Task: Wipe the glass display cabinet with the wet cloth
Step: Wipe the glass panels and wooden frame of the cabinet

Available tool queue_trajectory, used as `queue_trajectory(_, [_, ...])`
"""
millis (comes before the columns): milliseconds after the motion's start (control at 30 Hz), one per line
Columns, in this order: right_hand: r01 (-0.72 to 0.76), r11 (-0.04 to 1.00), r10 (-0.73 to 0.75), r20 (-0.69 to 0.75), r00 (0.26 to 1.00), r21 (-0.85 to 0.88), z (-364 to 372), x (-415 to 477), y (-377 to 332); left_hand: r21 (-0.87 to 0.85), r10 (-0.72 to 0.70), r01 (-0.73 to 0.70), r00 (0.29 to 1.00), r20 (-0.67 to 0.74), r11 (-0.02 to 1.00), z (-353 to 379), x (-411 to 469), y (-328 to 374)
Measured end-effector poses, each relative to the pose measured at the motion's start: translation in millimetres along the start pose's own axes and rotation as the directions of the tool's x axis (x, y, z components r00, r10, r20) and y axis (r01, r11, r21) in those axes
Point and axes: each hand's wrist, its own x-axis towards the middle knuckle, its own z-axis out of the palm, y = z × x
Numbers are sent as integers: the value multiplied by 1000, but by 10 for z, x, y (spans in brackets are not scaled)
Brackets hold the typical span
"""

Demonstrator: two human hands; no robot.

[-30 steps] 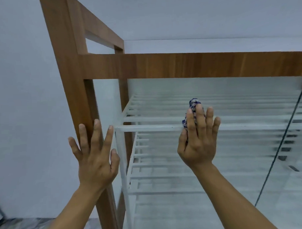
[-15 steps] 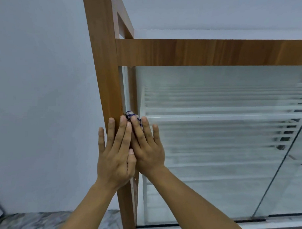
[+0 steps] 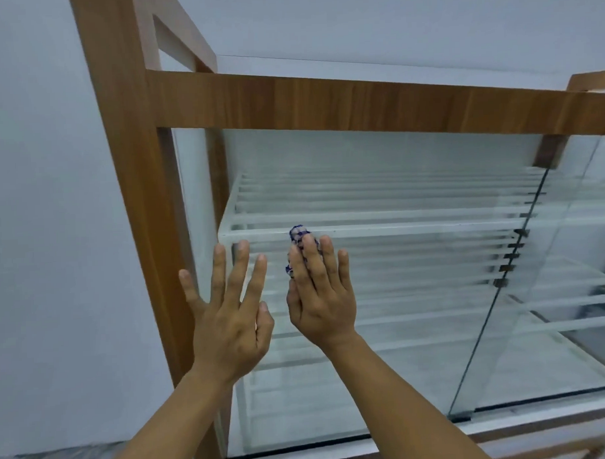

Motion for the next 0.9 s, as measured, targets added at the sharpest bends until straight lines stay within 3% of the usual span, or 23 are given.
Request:
queue_trajectory(200, [-29,1000,29,-20,999,7,-240,-196,828,1,31,-31,998,51,1000,221,192,588])
queue_trajectory(500, [-115,993,115,-62,991,1,-660,-420,2213,24,-30,30,999,-12,999,514,425,1439])
queue_trajectory(700, [-204,979,204,-101,974,4,-935,-634,3086,30,-56,57,998,-37,998,517,339,1395])
queue_trajectory(900, [-198,980,200,-90,976,24,-936,-1099,3198,129,9,5,994,-113,992,655,-89,944])
